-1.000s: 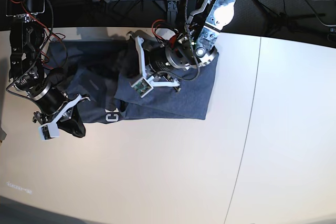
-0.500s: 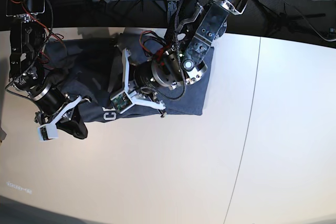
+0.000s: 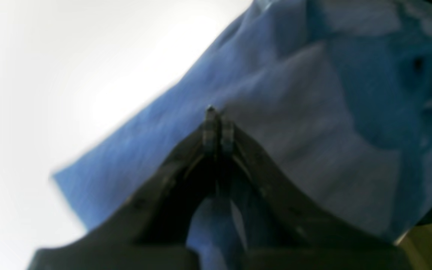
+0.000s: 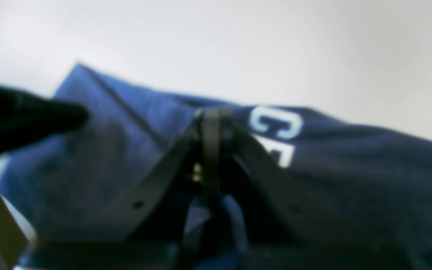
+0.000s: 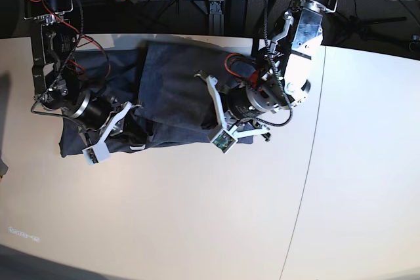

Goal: Fold the T-shirt properly
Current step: 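Press the folded layer flat with the left gripper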

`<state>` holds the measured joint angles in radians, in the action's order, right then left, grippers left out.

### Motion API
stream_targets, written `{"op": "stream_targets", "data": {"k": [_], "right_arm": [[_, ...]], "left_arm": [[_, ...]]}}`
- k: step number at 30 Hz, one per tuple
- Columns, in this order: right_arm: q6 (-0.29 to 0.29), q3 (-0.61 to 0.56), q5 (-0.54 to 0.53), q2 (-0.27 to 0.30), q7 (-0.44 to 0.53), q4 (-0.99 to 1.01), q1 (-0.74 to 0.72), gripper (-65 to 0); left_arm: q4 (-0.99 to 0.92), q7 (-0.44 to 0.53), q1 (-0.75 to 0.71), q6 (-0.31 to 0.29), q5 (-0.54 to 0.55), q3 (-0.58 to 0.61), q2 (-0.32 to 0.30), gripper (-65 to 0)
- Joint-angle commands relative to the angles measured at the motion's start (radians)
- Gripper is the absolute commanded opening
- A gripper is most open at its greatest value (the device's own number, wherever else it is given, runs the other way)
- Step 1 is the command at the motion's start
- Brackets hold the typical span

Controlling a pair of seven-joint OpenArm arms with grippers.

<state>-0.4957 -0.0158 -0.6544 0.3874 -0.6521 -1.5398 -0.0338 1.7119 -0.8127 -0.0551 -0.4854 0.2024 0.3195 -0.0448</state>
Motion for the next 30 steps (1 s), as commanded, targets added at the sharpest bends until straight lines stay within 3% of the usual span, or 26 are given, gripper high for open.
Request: {"op": "stream_targets", "data": {"k": [1,7,14,23,30], "right_arm": [[-0.08,-0.009,0.009,0.011,0.019,-0.008,-0.019,-65.0],[-0.077,-0.019,0.084,0.02,0.034,0.092,-0.019,-65.0],[-0.079,-0.019,0.057,0.021,0.106,0.29,-0.022,-65.0],[-0.08,0.002,-0.009,0.02,0.137,0.152,-0.026,-65.0],[-0.08,0.154,-0.003,0.021,0.132,0.024,-0.027,-65.0]], "left_arm": [[0.016,0.027,0.013,-0.005,0.021,-0.013,-0.004,-65.0],[0.005,0.033,-0.013,-0.006,0.034,-0.035,-0.024,-65.0],[-0.063,0.076,-0.011,-0.024,0.032,-0.035,-0.024,-65.0],[-0.071,0.09,0.014,-0.024,-0.013,-0.049,-0.025,-65.0],[-0.071,0.086,0.022,-0.024,-0.013,-0.111,-0.025,-65.0]]}}
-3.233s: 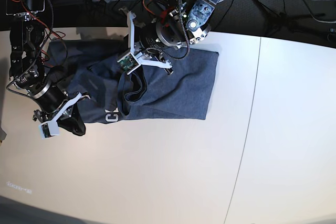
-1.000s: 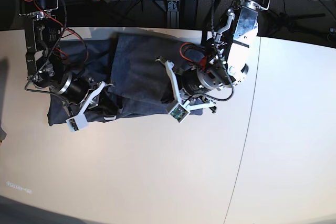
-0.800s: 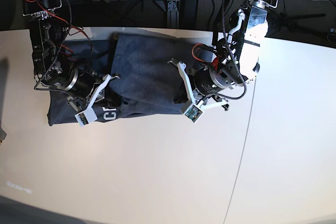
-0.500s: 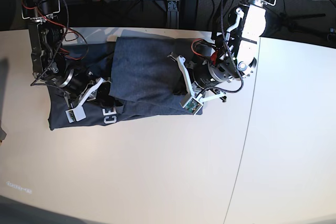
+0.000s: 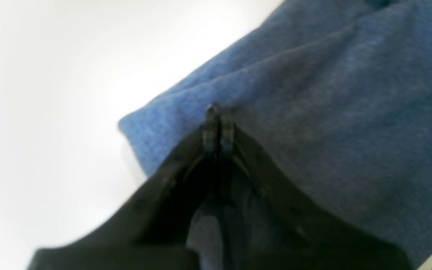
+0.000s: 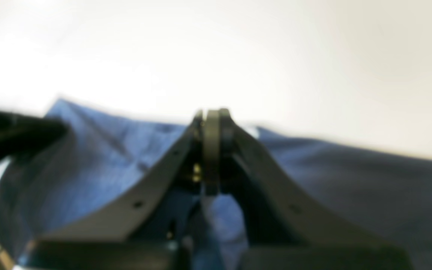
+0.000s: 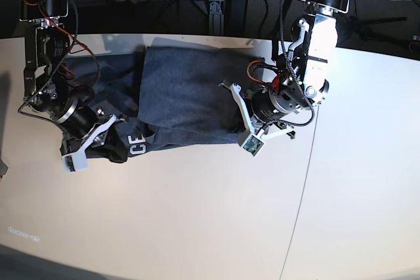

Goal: Fold the T-shirt properly
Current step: 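Press the folded layer flat with the left gripper, then release the right gripper and move the left gripper off the shirt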

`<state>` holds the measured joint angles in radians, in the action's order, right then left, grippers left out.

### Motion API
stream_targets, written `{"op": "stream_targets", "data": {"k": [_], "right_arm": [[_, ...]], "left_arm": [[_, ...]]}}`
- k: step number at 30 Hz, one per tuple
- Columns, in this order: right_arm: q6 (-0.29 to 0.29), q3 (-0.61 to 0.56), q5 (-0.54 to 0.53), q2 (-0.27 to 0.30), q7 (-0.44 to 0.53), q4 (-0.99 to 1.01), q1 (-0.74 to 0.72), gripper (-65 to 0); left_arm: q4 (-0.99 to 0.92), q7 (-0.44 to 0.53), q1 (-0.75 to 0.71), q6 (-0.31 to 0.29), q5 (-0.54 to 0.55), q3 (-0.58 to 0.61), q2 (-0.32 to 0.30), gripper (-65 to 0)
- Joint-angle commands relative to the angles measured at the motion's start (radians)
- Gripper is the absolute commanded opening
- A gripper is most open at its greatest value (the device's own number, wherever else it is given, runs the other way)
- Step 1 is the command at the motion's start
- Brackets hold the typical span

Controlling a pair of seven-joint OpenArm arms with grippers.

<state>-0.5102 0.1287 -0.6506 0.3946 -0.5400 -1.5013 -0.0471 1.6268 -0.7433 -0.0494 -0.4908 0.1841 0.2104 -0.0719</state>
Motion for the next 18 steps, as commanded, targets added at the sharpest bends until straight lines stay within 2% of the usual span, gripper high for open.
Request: {"op": "stream_targets", "data": {"k": [1,5,9,12,13,14,16,17,18], "right_arm": [[-0.066,0.046,-0.008,0.019,0.019,-0.014,-0.013,-65.0],[-0.065,0.187,-0.011,0.072,-0.032,-0.007,-0.013,-65.0],[-0.063,0.296,-0.035,0.166,-0.122,0.031,-0.01,-65.0],[-0.063,0.328,-0.053,0.24,-0.167,0.098,-0.01,-65.0],[-0.063,0.328,-0.053,0.26,-0.176,0.126,-0.01,-62.1],[-0.063,0.327,-0.054,0.277,-0.188,0.157,-0.01,-53.1],[-0.063,0.327,-0.077,0.299,-0.208,0.225,-0.01,-34.5],[-0.063,0.327,-0.098,0.306,-0.217,0.264,-0.01,-28.4],[-0.063,0.327,-0.121,0.309,-0.224,0.3,-0.011,-26.0]], "left_arm": [[0.014,0.013,0.016,-0.019,0.006,-0.01,0.002,-65.0],[0.014,-0.002,0.016,-0.019,0.016,-0.034,0.002,-65.0],[0.014,-0.01,0.016,-0.019,0.051,-0.035,0.002,-65.0],[0.014,-0.01,0.015,-0.023,0.053,-0.035,0.002,-65.0],[0.014,-0.01,0.015,-0.023,0.053,-0.035,0.002,-65.0],[0.014,-0.01,0.015,-0.023,0.053,-0.035,0.002,-65.0],[0.014,-0.01,0.016,-0.023,0.058,-0.035,0.002,-59.4],[0.014,-0.011,0.015,-0.023,0.063,-0.035,0.002,-56.5],[0.014,-0.014,0.015,-0.023,0.067,-0.035,0.002,-54.1]]}}
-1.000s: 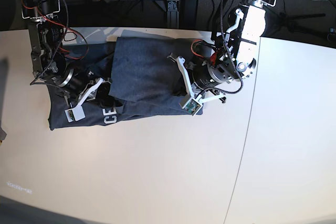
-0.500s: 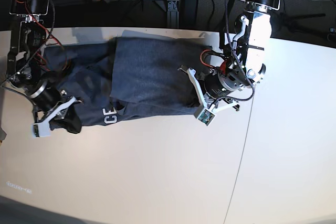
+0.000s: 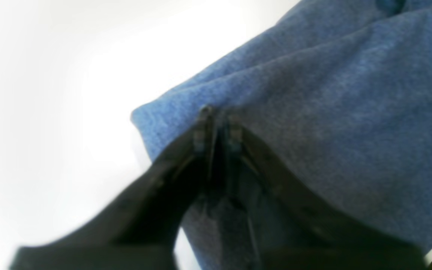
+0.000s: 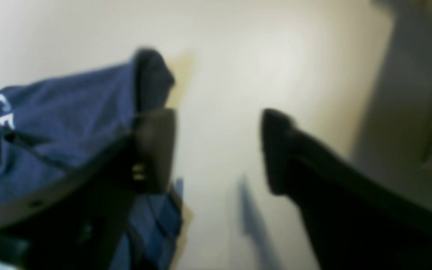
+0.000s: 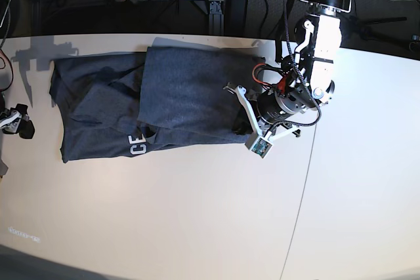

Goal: Fold the T-shirt properly
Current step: 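Release the right gripper and move the left gripper off the shirt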

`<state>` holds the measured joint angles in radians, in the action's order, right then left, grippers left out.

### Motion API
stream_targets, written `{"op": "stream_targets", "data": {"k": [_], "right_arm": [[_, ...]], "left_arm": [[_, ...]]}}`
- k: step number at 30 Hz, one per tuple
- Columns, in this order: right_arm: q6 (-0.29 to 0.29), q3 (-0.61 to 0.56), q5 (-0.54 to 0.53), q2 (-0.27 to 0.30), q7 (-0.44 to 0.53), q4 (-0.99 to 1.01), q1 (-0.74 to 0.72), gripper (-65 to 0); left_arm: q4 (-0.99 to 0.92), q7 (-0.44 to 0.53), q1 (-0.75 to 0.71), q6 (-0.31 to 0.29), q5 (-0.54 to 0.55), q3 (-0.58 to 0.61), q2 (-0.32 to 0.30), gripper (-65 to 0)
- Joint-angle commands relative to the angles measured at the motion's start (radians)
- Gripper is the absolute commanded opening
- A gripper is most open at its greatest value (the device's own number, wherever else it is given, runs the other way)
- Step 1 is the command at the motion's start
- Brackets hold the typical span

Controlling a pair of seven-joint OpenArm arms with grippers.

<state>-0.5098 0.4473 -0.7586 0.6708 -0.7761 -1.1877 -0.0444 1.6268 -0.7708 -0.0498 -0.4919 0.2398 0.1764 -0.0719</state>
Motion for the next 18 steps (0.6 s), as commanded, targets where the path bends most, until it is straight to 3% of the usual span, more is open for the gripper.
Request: {"op": "stream_targets", "data": {"k": [1,5,13,18], "right_arm": [[-0.064,0.007,-0.038,0.033,0.003,0.021,-0.013,-25.8],[-0.066,-0.036,-0.145,0.027,-0.055,0.124,-0.013,-25.8],[-0.067,-0.146,-0.232,0.02,-0.082,0.169,-0.014,-25.8],[-0.067,-0.217,-0.249,-0.023,-0.089,0.169,-0.014,-25.8]], "left_arm": [[0.014,0.01,0.016,-0.021,0.014,-0.001,0.002,-52.8],[0.014,0.01,0.016,-0.021,0.015,-0.001,0.002,-52.8],[0.014,0.011,0.016,-0.021,0.015,-0.001,0.002,-52.8],[0.014,0.011,0.016,-0.021,0.015,-0.001,0.002,-52.8]]}}
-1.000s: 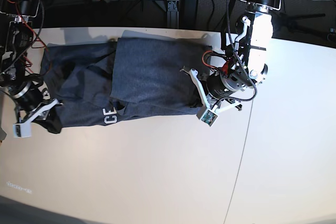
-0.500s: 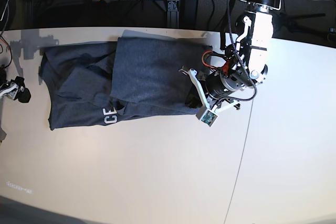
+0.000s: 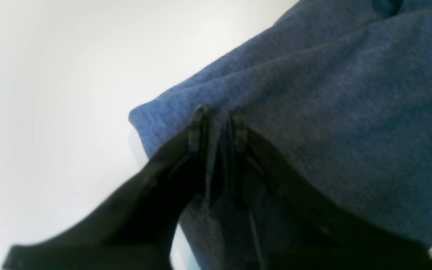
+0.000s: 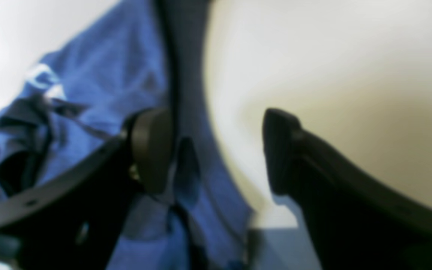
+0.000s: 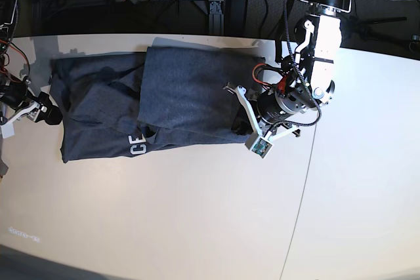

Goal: Fold the T-shirt properly
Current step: 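Release the right gripper and move the left gripper off the shirt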

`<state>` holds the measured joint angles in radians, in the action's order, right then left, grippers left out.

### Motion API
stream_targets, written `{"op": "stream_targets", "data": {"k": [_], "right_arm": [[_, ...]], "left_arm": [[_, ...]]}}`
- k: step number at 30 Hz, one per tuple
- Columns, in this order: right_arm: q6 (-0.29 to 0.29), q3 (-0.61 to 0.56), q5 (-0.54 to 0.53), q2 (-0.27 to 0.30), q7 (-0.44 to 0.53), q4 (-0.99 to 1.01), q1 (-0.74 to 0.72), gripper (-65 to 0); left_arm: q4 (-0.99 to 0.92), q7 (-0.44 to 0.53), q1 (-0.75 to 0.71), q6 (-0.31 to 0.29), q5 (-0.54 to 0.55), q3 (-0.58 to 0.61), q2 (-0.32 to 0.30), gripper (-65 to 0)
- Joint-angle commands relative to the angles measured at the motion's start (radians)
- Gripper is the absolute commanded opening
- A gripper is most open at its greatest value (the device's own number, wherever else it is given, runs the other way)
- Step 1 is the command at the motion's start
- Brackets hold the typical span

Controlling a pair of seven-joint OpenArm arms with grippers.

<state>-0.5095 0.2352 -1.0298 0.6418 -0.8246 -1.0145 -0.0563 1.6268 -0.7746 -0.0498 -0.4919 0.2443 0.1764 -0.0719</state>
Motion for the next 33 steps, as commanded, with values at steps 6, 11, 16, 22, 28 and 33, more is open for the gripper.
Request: {"op": "stream_targets", "data": {"k": [6,11,16,22,28,33], "right_arm": [[-0.067,-0.035,0.027,-0.078,-0.04,-0.004,-0.004,-25.8],[-0.067,-0.036,0.048,-0.1,-0.048,-0.004,-0.004,-26.0],[-0.067,-0.036,0.101,-0.099,-0.046,-0.004,-0.004,-32.4],[-0.067,-0.035,0.176,-0.099,0.051,-0.004,-0.004,-65.0],[-0.067,-0.021,0.209,-0.091,0.13,-0.004,-0.023,-65.0],[-0.066,0.044,0.246,-0.061,0.133,-0.004,-0.058,-65.0]], "left_arm": [[0.014,0.014,0.016,-0.021,0.01,-0.001,0.002,-52.8],[0.014,0.007,0.016,-0.021,0.011,-0.001,0.002,-52.8],[0.014,0.008,0.016,-0.021,0.022,-0.001,0.002,-52.8],[0.014,0.006,0.022,-0.021,0.03,-0.001,0.002,-52.9],[0.015,-0.034,0.056,-0.021,0.076,-0.01,-0.003,-52.9],[0.016,-0.044,0.066,-0.035,0.168,-0.049,-0.038,-52.9]]}}
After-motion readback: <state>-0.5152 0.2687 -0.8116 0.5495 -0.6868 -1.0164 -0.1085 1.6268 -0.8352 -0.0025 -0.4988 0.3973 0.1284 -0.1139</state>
